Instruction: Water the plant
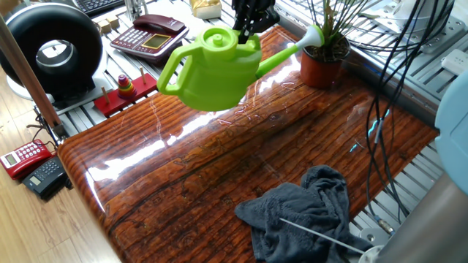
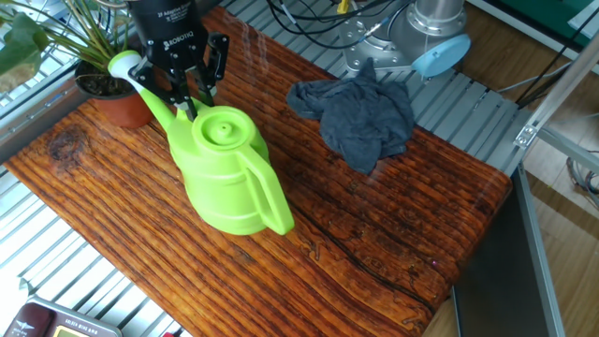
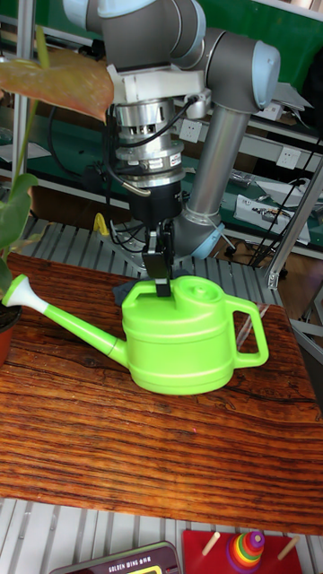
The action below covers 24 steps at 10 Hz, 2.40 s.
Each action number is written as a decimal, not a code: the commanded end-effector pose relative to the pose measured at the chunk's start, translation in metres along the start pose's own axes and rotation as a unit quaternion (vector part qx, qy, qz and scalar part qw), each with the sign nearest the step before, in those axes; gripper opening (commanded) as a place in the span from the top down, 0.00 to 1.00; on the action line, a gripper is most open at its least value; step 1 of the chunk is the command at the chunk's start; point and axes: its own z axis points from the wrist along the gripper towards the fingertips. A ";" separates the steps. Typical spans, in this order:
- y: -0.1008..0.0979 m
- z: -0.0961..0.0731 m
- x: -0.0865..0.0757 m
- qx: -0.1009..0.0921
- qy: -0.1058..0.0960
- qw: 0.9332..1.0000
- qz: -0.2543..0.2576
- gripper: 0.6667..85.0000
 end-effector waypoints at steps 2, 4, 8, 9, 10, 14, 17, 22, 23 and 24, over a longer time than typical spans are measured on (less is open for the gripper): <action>0.003 -0.004 0.000 0.006 -0.013 1.000 0.001 1.00; 0.003 -0.004 -0.001 0.009 -0.021 1.000 0.000 1.00; 0.007 -0.005 -0.003 0.011 -0.035 0.999 -0.008 1.00; 0.008 -0.005 -0.002 0.012 -0.036 0.999 -0.009 1.00; 0.009 -0.005 -0.002 0.012 -0.039 0.999 -0.011 1.00; 0.013 -0.007 -0.001 0.016 -0.044 0.999 -0.016 1.00; 0.015 -0.008 -0.008 0.017 -0.063 0.998 -0.019 1.00; 0.018 -0.013 -0.017 0.017 -0.083 0.996 -0.012 1.00; 0.019 -0.013 -0.016 0.017 -0.082 0.996 -0.012 1.00; 0.019 -0.013 -0.015 0.018 -0.080 0.997 -0.010 1.00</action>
